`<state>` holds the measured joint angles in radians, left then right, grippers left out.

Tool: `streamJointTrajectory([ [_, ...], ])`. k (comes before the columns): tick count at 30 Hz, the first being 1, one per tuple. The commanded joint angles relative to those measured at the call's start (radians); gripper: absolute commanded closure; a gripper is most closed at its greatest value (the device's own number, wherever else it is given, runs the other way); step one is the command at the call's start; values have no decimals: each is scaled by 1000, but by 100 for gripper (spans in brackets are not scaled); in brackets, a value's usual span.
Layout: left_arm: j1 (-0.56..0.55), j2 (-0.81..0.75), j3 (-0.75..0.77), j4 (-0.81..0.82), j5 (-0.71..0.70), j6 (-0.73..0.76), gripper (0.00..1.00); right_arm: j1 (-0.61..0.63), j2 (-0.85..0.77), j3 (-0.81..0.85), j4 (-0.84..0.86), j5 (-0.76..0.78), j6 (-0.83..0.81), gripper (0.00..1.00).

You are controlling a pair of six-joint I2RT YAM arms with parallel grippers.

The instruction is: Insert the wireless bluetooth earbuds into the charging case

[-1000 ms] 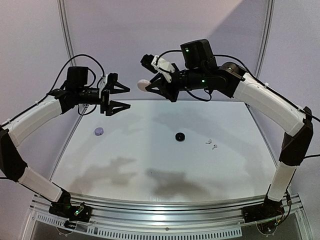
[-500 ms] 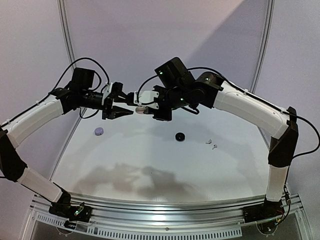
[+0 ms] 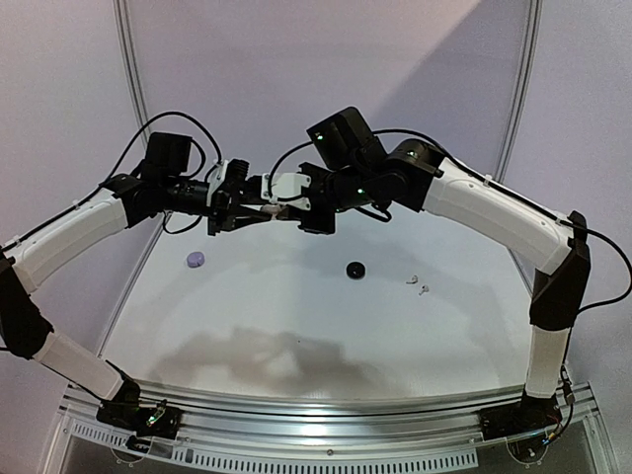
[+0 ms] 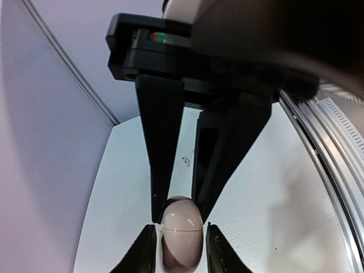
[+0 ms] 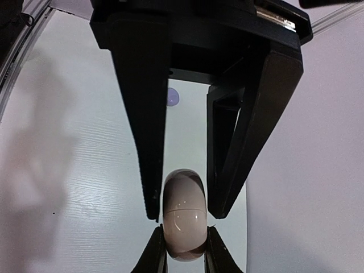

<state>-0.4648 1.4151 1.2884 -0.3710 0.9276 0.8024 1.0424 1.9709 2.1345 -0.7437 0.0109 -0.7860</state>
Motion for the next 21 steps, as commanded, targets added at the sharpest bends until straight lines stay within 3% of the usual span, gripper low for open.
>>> streamJointTrajectory([
  [1,-14,16,-10,17,-26,-9,74,8,-5,20,18,-23,18,100],
  [6,-14,13,-14,1,-33,10,92,7,-19,-2,49,-19,31,96],
  [8,-14,10,-14,4,-33,5,100,8,-26,-19,84,-16,41,84],
  [10,-13,7,-17,19,-43,-14,100,7,-38,-46,129,30,64,64],
  [12,-6,1,-22,71,-57,-117,100,3,-63,-100,204,65,96,42],
  [14,25,-8,-31,180,-40,-253,100,-31,-106,-175,273,28,182,30],
  [17,79,-40,-82,433,34,-526,100,-119,-192,-304,403,-160,400,16],
  [21,106,-69,-146,723,115,-882,100,-185,-301,-531,773,-411,658,16],
])
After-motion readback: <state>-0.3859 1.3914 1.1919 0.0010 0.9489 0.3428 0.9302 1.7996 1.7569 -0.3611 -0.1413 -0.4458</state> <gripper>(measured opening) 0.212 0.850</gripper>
